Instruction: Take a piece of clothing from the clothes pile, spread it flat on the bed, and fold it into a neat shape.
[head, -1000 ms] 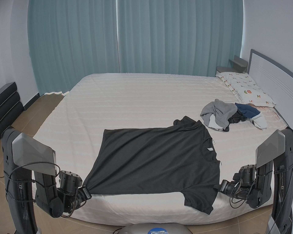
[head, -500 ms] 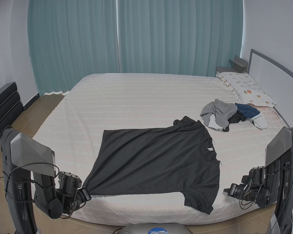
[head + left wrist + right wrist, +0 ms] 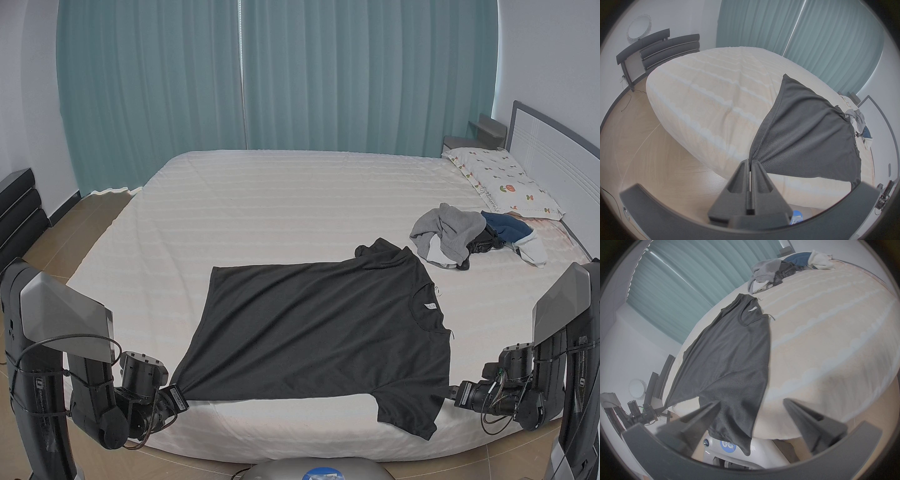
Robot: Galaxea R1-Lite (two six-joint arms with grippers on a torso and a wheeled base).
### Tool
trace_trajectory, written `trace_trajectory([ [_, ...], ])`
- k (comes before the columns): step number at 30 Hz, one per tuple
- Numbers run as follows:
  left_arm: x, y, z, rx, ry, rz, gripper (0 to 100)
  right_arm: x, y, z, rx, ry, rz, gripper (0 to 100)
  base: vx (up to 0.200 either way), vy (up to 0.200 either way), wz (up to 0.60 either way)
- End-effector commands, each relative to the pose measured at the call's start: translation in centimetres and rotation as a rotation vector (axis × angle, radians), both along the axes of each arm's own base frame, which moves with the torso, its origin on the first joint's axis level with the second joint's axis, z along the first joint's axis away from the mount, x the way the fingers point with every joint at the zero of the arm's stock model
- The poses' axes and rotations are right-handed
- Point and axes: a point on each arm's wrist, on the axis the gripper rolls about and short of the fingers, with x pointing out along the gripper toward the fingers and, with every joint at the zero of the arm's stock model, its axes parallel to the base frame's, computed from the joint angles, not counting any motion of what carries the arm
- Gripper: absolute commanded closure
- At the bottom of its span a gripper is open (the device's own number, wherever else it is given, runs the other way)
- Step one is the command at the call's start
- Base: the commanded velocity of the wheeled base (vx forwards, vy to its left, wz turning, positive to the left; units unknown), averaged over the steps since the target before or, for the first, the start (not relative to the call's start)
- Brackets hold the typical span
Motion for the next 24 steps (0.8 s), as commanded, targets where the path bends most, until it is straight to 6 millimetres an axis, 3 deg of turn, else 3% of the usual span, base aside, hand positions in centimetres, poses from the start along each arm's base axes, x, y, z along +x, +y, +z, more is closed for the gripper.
trace_trajectory([
  [1, 0.1, 0.0, 0.0, -0.013, 0.001, -0.005, 100, 0.9, 1.3, -0.8, -0.012, -0.024, 0.034, 0, 0.000, 0.000, 0.00],
  [9, 0.1, -0.1, -0.1, -0.013, 0.001, -0.005, 100, 1.9, 2.3, -1.2, 0.001, -0.051, 0.057, 0, 0.000, 0.000, 0.00],
  [10, 0.1, -0.1, -0.1, -0.014, -0.001, -0.005, 100, 1.9, 2.3, -1.2, 0.000, -0.053, 0.054, 100, 0.000, 0.000, 0.00],
  [20, 0.0, 0.0, -0.1, -0.018, 0.007, -0.010, 100, 1.9, 2.2, -1.2, -0.047, -0.053, 0.009, 100, 0.000, 0.000, 0.00],
  [24, -0.1, 0.0, 0.0, -0.016, 0.008, -0.013, 100, 0.3, 1.0, -1.0, -0.071, 0.001, -0.017, 100, 0.000, 0.000, 0.00],
])
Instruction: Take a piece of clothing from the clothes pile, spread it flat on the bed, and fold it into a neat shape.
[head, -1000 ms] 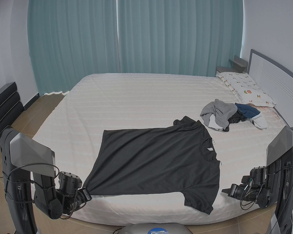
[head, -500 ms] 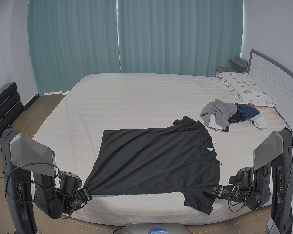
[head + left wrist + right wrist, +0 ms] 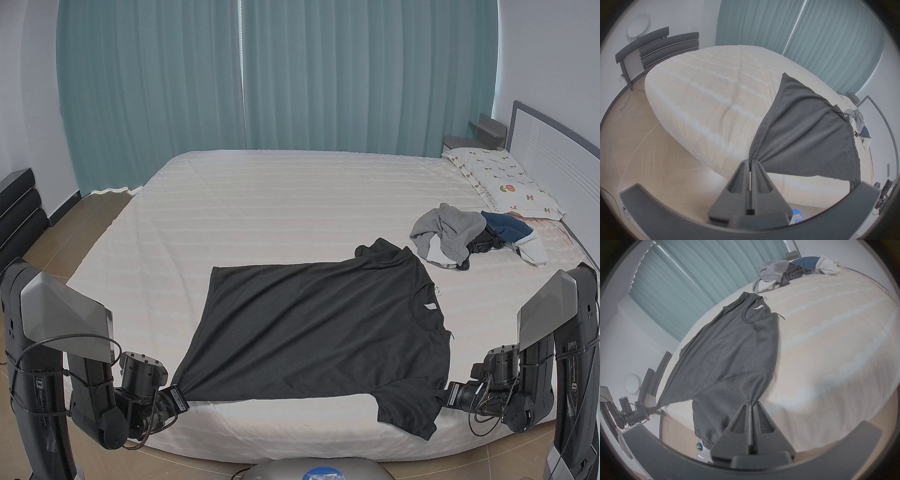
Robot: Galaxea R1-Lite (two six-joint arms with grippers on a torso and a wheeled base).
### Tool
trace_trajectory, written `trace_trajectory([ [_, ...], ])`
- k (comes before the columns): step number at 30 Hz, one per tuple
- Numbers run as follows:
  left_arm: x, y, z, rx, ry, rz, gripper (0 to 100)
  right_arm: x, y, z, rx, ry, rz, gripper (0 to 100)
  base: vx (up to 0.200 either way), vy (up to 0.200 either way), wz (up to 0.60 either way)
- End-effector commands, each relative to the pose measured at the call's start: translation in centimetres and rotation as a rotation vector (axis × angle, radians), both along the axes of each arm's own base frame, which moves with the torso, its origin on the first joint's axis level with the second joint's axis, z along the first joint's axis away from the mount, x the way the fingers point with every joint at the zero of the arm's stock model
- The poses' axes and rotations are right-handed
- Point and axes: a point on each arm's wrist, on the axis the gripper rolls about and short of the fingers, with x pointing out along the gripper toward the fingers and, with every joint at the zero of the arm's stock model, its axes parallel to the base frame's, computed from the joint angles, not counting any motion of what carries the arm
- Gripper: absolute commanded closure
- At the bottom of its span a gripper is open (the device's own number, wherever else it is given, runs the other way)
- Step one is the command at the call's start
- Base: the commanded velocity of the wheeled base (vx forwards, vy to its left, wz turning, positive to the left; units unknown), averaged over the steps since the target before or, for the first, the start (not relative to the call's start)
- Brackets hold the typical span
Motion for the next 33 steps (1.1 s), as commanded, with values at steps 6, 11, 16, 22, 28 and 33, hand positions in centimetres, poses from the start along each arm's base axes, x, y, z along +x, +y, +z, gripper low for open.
trace_trajectory([
  [6, -0.2, -0.1, 0.1, 0.001, 0.000, -0.005, 100, -2.4, -2.8, 1.0, -0.050, 0.048, -0.040, 100, 0.000, 0.000, 0.00],
  [11, -0.5, -0.1, 0.2, 0.006, 0.006, -0.014, 100, -3.4, -4.2, 1.3, -0.062, 0.063, -0.031, 100, 0.000, 0.000, 0.00],
  [16, -1.3, -0.7, 0.3, 0.015, 0.022, -0.049, 100, -4.1, -4.9, 1.4, -0.061, 0.076, -0.006, 100, 0.000, 0.000, 0.00],
  [22, -2.6, -1.2, 0.2, 0.038, 0.060, -0.103, 100, -4.3, -5.4, 1.4, -0.075, 0.087, -0.010, 100, 0.000, 0.000, 0.00],
  [28, -3.7, -1.2, 0.0, 0.086, 0.101, -0.154, 100, -5.0, -6.0, 1.8, -0.113, 0.129, 0.019, 100, 0.000, 0.000, 0.00],
  [33, -3.9, -1.1, 0.1, 0.092, 0.105, -0.155, 100, -5.7, -6.0, 2.5, -0.108, 0.171, 0.042, 100, 0.000, 0.000, 0.00],
])
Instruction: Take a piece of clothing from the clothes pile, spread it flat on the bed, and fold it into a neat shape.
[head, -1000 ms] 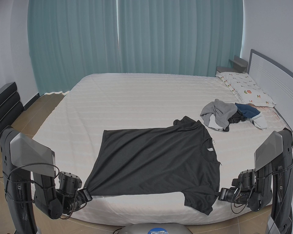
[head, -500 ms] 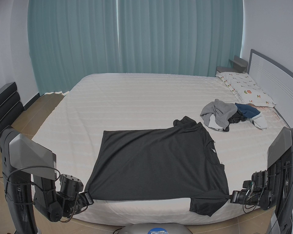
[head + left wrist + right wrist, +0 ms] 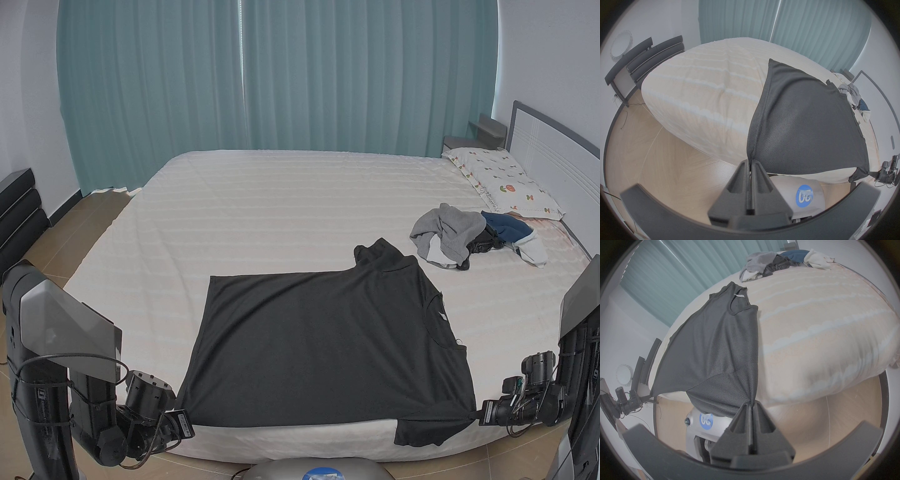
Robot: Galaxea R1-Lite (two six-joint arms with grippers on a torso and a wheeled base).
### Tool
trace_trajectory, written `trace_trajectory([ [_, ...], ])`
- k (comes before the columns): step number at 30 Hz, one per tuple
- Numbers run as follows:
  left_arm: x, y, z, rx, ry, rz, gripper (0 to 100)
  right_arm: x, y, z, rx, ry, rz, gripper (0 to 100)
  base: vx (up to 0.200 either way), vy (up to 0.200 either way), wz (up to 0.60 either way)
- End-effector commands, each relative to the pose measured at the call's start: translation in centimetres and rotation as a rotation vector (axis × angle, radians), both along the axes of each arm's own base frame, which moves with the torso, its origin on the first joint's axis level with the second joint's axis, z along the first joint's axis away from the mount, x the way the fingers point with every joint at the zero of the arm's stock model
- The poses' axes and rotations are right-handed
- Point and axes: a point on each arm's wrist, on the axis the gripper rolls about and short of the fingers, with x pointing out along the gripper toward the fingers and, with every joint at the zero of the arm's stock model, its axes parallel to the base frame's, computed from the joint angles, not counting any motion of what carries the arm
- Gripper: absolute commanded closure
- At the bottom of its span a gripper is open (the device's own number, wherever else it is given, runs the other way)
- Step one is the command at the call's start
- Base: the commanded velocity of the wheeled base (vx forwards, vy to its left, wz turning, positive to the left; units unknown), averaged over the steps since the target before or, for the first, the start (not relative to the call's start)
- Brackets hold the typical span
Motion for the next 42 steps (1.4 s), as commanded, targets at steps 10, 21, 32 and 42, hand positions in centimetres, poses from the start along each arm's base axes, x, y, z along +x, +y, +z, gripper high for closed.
trace_trajectory([
  [10, -1.8, 0.5, -0.1, 0.071, 0.069, -0.057, 100, -1.4, -0.3, 1.0, -0.042, 0.055, 0.070, 100, 0.000, 0.000, 0.00],
  [21, -2.9, 0.2, -0.1, 0.119, 0.148, -0.093, 100, -2.3, -0.2, 2.0, -0.070, 0.089, 0.128, 100, 0.000, 0.000, 0.00],
  [32, -2.6, 0.1, 1.1, 0.106, 0.071, -0.079, 100, -2.1, -0.3, 3.0, -0.077, 0.024, 0.121, 100, 0.000, 0.000, 0.00],
  [42, 0.4, 0.6, 2.7, 0.025, -0.156, 0.025, 100, -0.3, -0.6, 4.3, -0.082, -0.176, 0.060, 100, 0.000, 0.000, 0.00],
])
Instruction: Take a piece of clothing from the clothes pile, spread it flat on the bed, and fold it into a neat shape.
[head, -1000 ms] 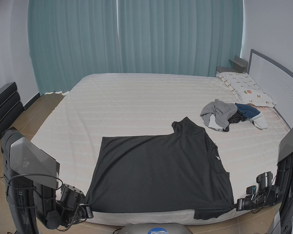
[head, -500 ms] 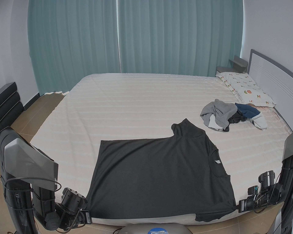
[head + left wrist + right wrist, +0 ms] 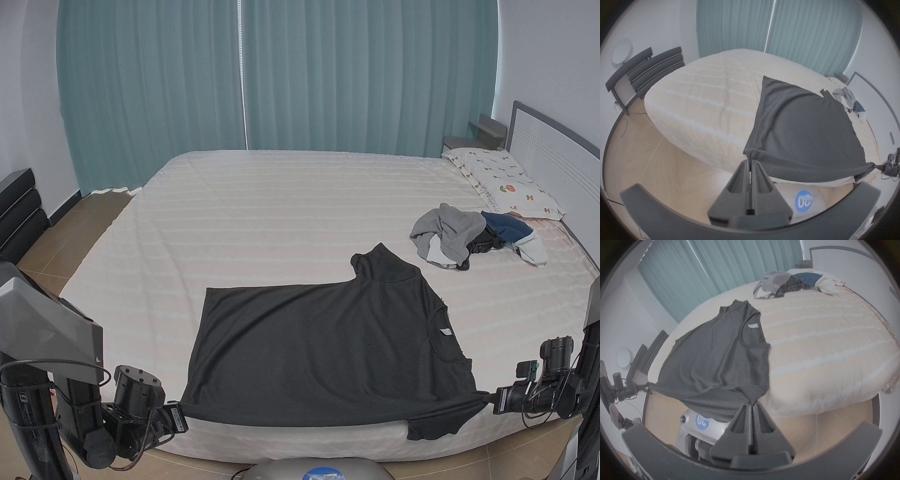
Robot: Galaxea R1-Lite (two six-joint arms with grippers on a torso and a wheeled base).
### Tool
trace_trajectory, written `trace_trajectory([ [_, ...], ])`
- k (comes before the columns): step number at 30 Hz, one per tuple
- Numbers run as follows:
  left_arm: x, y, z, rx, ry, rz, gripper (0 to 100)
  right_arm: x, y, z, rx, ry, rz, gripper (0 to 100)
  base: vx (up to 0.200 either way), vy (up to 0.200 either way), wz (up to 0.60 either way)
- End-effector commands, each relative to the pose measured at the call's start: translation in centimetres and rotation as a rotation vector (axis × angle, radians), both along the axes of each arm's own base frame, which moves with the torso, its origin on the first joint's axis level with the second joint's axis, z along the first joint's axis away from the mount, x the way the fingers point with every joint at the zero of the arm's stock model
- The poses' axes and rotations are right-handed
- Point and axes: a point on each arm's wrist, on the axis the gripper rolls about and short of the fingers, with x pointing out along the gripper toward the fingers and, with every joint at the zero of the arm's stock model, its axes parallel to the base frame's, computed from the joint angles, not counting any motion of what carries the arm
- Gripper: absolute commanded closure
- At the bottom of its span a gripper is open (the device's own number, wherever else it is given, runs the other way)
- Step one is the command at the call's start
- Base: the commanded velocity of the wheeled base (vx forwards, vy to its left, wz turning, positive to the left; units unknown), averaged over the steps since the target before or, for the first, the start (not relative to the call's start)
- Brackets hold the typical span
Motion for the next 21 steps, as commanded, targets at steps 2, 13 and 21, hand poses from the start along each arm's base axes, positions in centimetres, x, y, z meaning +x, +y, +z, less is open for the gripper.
trace_trajectory([
  [2, 1.8, 0.6, 0.7, -0.049, -0.098, 0.077, 100, 0.6, 0.3, 0.8, 0.046, -0.092, -0.047, 100, 0.000, 0.000, 0.00],
  [13, 3.2, 0.6, 1.9, -0.126, -0.190, 0.136, 100, 1.9, 0.6, 2.1, 0.079, -0.256, -0.071, 100, 0.000, 0.000, 0.00],
  [21, 4.0, 0.3, 2.1, -0.156, -0.219, 0.149, 100, 2.0, 1.2, 3.0, 0.091, -0.304, -0.041, 100, 0.000, 0.000, 0.00],
])
